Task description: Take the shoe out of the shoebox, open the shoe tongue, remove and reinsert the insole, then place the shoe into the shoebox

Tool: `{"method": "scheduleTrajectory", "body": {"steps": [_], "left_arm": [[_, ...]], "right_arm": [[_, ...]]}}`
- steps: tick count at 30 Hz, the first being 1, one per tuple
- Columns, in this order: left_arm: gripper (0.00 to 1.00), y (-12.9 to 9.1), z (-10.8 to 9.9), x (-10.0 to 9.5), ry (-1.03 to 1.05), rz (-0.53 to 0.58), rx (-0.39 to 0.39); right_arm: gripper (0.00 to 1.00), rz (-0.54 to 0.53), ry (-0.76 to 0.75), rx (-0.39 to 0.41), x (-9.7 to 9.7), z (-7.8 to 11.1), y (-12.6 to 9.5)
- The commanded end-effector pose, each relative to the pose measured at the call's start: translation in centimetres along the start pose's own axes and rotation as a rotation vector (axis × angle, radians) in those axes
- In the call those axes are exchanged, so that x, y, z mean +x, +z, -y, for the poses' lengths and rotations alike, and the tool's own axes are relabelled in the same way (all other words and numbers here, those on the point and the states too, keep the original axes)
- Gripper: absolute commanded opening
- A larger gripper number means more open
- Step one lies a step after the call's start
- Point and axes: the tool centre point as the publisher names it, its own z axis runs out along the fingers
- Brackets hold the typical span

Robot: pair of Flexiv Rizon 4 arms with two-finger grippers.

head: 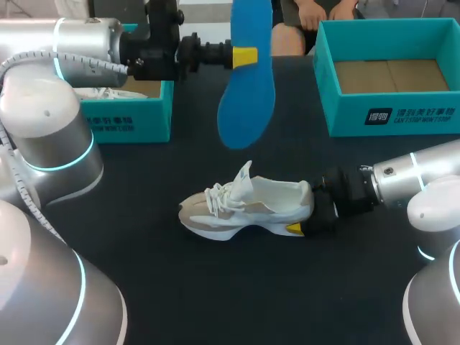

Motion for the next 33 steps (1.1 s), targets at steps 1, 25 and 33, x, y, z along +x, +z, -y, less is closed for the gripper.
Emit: {"method": "scheduleTrajectory", "body": {"steps": [1, 25, 33], "left_arm": [[0.00, 0.3, 0.9, 2.1, -0.082, 0.045, 0.008], [0.00, 1.7, 5.2, 9.8, -0.474, -0.014, 0.054], [0.00, 2.6, 3.4, 11.9, -0.537, -0.053, 0.066]], "right_arm": [[0.00, 0.001, 0.000, 0.004, -0.1, 0.4, 0.2], [0.00, 0.001, 0.000, 0.004, -0.1, 0.4, 0.2], [0.00, 0.001, 0.000, 0.004, -0.1, 0.4, 0.2]]}}
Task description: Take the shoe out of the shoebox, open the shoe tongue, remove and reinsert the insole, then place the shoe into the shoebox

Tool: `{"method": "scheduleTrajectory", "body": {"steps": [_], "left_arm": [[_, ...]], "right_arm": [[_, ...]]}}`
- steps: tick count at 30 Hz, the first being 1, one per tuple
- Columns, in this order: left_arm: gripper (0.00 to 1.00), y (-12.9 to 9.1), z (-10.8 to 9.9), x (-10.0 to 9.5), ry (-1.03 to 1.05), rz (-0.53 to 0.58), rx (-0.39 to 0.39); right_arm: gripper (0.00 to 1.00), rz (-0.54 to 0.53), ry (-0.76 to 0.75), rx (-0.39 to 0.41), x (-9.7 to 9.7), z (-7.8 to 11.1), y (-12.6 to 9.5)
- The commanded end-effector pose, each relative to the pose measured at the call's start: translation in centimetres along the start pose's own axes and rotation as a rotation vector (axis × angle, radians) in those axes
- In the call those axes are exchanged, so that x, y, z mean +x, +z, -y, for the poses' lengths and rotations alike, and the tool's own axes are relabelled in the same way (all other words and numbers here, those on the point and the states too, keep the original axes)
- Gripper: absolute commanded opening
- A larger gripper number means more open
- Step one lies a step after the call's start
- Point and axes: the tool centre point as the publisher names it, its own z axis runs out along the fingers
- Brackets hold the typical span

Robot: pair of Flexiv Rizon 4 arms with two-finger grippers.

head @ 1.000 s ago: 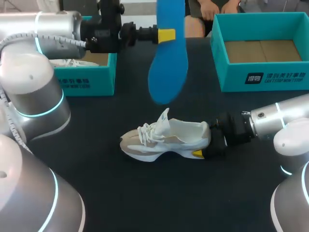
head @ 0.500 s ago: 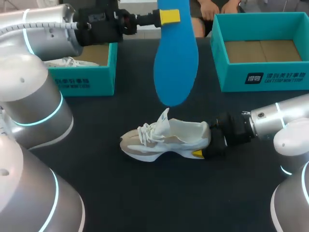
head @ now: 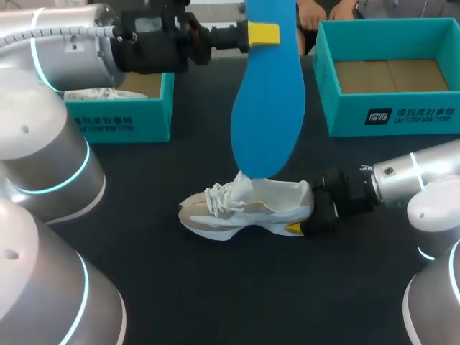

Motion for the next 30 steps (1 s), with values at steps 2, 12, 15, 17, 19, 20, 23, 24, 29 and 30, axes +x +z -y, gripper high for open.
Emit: {"method": "scheduleTrajectory", "body": {"steps": [2, 12, 15, 17, 19, 20, 23, 24, 29, 30], "left_arm": [[0.00, 0.3, -2.5, 0.2, -0.048, -0.009, 0.025], [0.00, 0.2, -3.7, 0.4, -0.129, -0.015, 0.055], [0.00, 0.2, -3.9, 0.5, -0.133, -0.007, 0.048], [0.00, 0.2, -3.9, 0.5, -0.133, 0.002, 0.049], [0.00, 0.3, -3.8, 0.4, -0.135, 0.010, 0.077], [0.00, 0.3, -3.8, 0.4, -0.135, 0.010, 0.077], [0.00, 0.3, -3.8, 0.4, -0.135, 0.010, 0.077], [0.00, 0.3, -3.8, 0.4, -0.135, 0.010, 0.077], [0.00, 0.3, -3.8, 0.4, -0.135, 0.010, 0.077], [0.00, 0.3, -3.8, 0.4, -0.135, 0.010, 0.077]], "right_arm": [[0.00, 0.001, 0.000, 0.003, -0.1, 0.4, 0.2], [0.00, 0.001, 0.000, 0.003, -0.1, 0.4, 0.2], [0.00, 0.001, 0.000, 0.003, -0.1, 0.4, 0.2], [0.00, 0.001, 0.000, 0.003, -0.1, 0.4, 0.2], [0.00, 0.001, 0.000, 0.003, -0.1, 0.4, 0.2], [0.00, 0.001, 0.000, 0.003, -0.1, 0.4, 0.2], [0.00, 0.001, 0.000, 0.003, -0.1, 0.4, 0.2], [0.00, 0.001, 0.000, 0.003, -0.1, 0.4, 0.2], [0.00, 0.001, 0.000, 0.003, -0.1, 0.4, 0.2], [0.00, 0.001, 0.000, 0.003, -0.1, 0.4, 0.2]]}}
